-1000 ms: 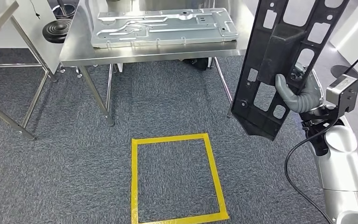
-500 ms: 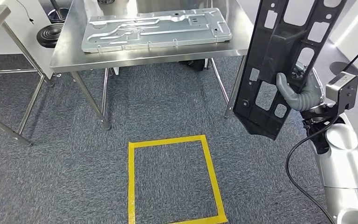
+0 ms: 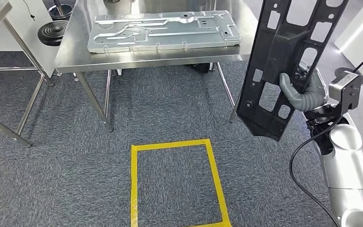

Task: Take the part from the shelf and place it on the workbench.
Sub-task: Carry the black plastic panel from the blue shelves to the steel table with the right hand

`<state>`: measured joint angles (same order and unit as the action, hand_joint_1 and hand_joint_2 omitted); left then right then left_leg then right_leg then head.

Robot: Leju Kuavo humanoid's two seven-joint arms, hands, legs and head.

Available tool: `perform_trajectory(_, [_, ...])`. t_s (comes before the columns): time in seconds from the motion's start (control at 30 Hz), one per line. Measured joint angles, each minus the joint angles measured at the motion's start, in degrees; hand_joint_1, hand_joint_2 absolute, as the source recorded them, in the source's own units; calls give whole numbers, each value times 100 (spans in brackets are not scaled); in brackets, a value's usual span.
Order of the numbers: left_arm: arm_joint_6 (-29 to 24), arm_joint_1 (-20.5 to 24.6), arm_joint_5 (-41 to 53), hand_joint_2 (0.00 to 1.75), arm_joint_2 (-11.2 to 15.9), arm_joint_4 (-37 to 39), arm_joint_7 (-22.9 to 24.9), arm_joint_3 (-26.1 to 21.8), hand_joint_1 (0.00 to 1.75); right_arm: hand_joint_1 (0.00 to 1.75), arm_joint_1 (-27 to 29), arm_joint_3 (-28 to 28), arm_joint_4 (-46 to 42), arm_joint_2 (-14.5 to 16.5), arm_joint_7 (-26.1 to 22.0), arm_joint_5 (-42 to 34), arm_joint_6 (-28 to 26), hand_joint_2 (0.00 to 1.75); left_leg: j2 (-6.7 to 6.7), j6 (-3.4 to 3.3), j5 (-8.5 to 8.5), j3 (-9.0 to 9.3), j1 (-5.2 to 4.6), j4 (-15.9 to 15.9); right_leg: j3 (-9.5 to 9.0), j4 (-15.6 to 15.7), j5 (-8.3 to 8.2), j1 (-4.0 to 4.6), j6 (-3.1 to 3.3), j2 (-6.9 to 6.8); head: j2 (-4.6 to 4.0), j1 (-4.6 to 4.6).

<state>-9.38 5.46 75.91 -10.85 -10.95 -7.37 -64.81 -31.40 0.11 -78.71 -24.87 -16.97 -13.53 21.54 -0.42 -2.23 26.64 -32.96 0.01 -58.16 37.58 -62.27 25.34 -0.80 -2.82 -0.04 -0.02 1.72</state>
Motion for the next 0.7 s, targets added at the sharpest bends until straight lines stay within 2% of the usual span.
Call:
perform_trajectory(0.03, [0,3,0,175,0,0,-3,0,0,171,-22,3,7,0,-1,0,2,175,-2,23,25,13,-9,-9,-121,266,-87,15,32,-2,0,0])
perform_trajectory(0.07, [0,3,0,175,0,0,-4,0,0,171,-39,7,15,0,-1,1,3,175,-1,49,45,18,-16,-10,-179,397,-93,33,68,-1,0,0])
perform_trajectory(0.1, [1,3,0,175,-1,0,-5,0,0,171,-51,10,23,0,-1,2,6,175,2,73,56,20,-21,-4,-188,413,-68,50,103,6,0,0])
perform_trajectory(0.2, [1,6,0,175,-3,0,-7,0,0,171,-67,13,33,-1,-1,4,14,175,10,165,148,24,-18,-76,-245,473,-51,15,209,14,1,0])
perform_trajectory(0.27, [0,8,0,175,-2,0,-10,0,0,171,-82,15,40,-1,-3,1,14,175,12,218,398,-206,-4,-577,-309,506,-29,-1,268,4,1,0])
perform_trajectory(0.33, [1,-1,-1,175,-1,0,-8,0,0,171,-88,20,55,-1,-5,-1,15,175,13,247,691,-641,9,-1377,-348,506,8,7,297,3,0,1])
perform_trajectory(0.37, [2,-8,-2,175,0,0,-5,0,0,171,-85,22,64,-1,-5,0,16,175,13,254,730,-814,12,-1644,-370,505,29,10,299,5,0,1])
perform_trajectory(0.4, [3,-14,-3,175,1,0,-3,0,0,171,-83,23,74,-1,-4,0,16,175,13,252,639,-886,13,-1686,-403,504,54,12,296,9,0,1])
perform_trajectory(0.43, [4,-17,-5,175,1,0,-3,0,0,171,-83,24,81,-1,-4,0,15,175,13,242,438,-842,13,-1493,-447,504,84,12,287,13,0,1])
perform_trajectory(0.5, [5,-19,-7,175,2,0,-4,0,0,171,-93,24,98,0,-5,-3,9,175,8,192,-62,-528,6,-696,-539,502,154,17,258,21,1,1])
perform_trajectory(0.53, [7,-17,-8,175,3,0,-5,0,0,171,-106,24,108,0,-8,-6,4,175,6,166,-197,-386,-2,-354,-560,493,182,28,235,28,1,1])
perform_trajectory(0.57, [9,-16,-8,175,4,0,-5,0,0,171,-118,24,121,0,-11,-10,-2,175,3,143,-251,-301,-12,-147,-561,487,200,36,208,32,1,1])
perform_trajectory(0.63, [12,-16,-9,175,5,0,-6,0,0,171,-134,24,151,-1,-15,-15,-9,175,1,99,-210,-269,-33,-47,-547,490,215,39,140,39,0,1])
perform_trajectory(0.7, [13,-19,-6,175,6,0,-11,0,0,171,-138,22,168,-15,-19,-16,-13,175,0,38,-207,-230,-13,-5,-542,446,275,15,71,31,0,1])
